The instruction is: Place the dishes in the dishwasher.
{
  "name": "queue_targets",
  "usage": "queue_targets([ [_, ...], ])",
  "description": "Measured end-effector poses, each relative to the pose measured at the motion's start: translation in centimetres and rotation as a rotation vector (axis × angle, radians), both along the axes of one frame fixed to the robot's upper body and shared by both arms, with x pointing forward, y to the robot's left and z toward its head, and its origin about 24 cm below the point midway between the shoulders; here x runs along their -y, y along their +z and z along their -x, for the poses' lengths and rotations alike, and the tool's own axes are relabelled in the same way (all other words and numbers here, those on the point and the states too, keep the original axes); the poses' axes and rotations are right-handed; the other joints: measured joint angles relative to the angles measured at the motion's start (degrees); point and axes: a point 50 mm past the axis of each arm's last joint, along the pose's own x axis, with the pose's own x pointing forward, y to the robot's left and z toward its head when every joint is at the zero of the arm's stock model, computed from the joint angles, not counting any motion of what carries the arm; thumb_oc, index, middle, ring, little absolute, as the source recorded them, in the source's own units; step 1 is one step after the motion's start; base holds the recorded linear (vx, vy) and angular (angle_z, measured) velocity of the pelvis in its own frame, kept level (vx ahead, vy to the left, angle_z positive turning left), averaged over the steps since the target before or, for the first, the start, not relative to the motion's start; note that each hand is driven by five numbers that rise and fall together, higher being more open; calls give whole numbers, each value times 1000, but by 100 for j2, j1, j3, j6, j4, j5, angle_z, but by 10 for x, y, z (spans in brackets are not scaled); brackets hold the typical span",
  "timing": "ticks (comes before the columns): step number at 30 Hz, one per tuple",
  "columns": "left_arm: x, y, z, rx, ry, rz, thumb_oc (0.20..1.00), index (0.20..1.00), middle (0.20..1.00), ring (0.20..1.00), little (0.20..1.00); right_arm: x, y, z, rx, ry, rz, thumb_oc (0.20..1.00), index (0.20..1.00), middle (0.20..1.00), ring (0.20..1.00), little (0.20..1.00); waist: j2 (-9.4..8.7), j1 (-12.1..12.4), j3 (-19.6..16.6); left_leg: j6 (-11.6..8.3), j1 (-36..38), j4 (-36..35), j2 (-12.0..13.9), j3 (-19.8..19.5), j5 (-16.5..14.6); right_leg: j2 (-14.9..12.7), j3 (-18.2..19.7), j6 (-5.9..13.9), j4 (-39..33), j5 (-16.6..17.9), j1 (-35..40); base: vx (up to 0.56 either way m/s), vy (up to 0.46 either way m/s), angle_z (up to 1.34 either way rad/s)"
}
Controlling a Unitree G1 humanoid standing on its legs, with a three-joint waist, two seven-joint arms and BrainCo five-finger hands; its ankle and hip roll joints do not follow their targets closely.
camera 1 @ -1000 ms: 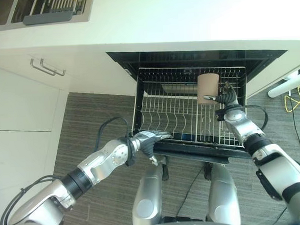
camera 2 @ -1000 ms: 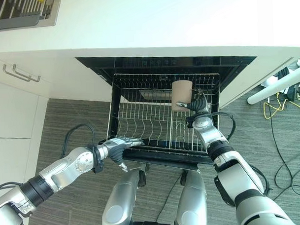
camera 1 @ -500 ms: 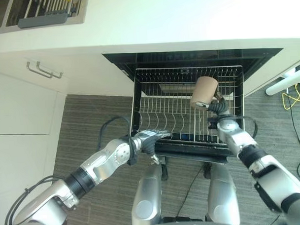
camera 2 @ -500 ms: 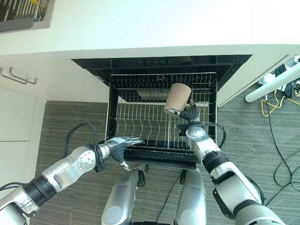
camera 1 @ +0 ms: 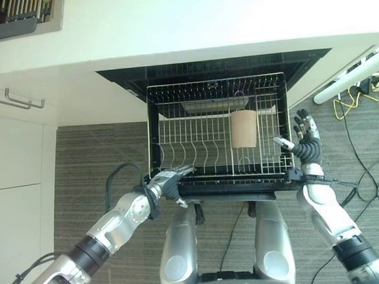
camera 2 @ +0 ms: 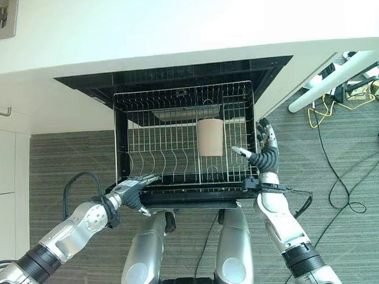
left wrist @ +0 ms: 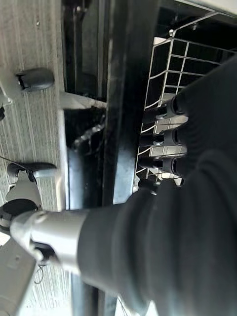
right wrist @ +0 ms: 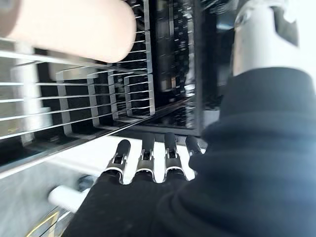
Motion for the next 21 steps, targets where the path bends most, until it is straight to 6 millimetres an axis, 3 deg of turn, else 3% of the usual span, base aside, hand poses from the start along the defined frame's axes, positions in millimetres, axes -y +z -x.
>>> queue_targets([
  [8, -1, 0, 0, 0, 10, -4, 1000, 1000, 1000, 1000, 1000, -5, 0, 1, 0, 51, -6, 1000, 1000, 1000, 1000, 1000, 9, 9, 20, 0, 42, -31, 13, 32, 1, 36, 17, 7, -122, 67, 55, -7, -10, -3],
  [11, -2, -1, 5, 11, 32, 7, 1000, 1000, 1000, 1000, 1000, -13, 13, 13, 62, 147, -16, 1000, 1000, 1000, 1000, 1000, 11, -5, 47, -6, 445, -260, 12, 67, 8, 77, -15, 58, -504, 197, 523, -25, -35, -6],
  [17, -50, 8, 16, 207, 311, 83, 1000, 1000, 1000, 1000, 1000, -3, -8, 36, -31, 195, -7, 1000, 1000, 1000, 1000, 1000, 6, 13, 40, -26, 1443, -837, 18, 99, 87, 155, -188, 122, -1222, 354, 1642, 31, -52, 2],
  [21, -56, 21, 25, 316, 333, 137, 1000, 1000, 1000, 1000, 1000, 2, -16, 45, -65, 201, -11, 1000, 1000, 1000, 1000, 1000, 26, 40, -290, -37, 1533, -979, -20, 38, 81, 152, -290, 161, -1476, 407, 1842, 78, -15, 10],
])
